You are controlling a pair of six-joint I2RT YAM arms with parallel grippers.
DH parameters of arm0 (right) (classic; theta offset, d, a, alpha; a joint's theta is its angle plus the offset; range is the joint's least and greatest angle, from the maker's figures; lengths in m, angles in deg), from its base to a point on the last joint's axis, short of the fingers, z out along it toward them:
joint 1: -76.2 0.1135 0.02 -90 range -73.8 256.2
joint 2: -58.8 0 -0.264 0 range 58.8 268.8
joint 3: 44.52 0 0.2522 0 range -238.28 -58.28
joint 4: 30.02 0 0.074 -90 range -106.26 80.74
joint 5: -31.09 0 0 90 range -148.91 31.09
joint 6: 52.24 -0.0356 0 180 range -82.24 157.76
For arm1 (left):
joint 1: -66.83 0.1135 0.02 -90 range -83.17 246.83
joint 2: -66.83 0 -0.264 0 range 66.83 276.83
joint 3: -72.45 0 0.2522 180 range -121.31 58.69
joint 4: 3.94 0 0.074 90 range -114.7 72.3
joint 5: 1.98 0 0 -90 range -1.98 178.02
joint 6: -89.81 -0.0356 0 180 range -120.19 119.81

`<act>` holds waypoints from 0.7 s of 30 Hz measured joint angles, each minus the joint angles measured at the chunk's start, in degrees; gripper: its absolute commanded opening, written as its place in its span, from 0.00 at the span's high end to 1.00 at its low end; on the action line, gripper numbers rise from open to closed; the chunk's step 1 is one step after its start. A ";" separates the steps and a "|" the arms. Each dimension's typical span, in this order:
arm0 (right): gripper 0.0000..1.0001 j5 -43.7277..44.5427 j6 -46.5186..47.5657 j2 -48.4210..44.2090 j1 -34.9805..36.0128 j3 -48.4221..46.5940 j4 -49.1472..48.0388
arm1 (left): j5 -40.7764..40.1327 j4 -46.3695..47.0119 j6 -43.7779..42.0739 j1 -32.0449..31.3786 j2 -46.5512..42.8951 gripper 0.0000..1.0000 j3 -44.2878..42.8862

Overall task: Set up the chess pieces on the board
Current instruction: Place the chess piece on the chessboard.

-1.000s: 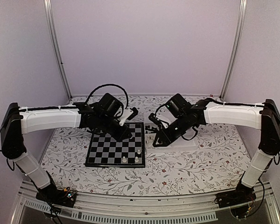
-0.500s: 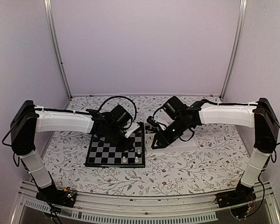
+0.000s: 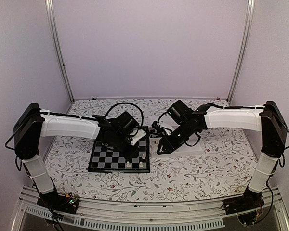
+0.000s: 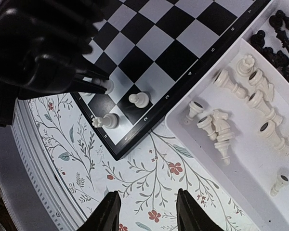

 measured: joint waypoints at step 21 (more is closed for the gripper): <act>0.58 -0.04 -0.07 0.90 0.00 -0.02 0.09 | -1.86 -0.13 0.46 -0.11 2.47 0.73 0.02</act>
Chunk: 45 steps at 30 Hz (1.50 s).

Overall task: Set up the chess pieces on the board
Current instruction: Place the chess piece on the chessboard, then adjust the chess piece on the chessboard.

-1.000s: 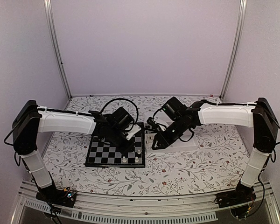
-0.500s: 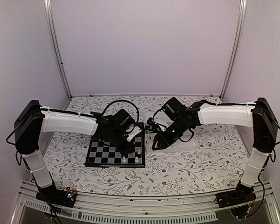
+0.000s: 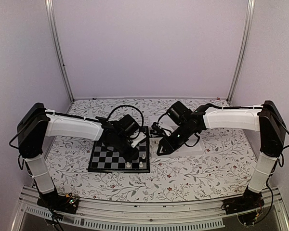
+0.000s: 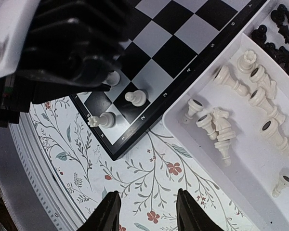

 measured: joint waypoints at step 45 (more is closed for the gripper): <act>0.59 0.33 -1.29 0.00 -0.02 -0.09 -0.04 | 14.75 -4.90 2.19 4.90 10.32 0.98 -13.68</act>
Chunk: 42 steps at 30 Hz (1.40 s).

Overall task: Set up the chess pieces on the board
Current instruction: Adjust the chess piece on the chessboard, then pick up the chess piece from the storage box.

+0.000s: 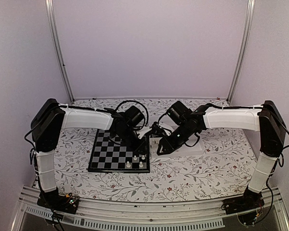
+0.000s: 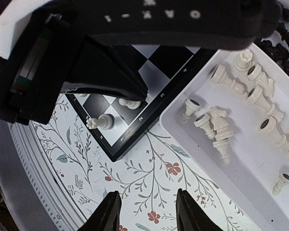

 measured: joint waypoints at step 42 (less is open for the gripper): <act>0.70 16.28 -3.61 8.83 -9.46 -8.22 10.54 | -4.48 -1.03 5.01 3.98 -10.69 0.61 -2.86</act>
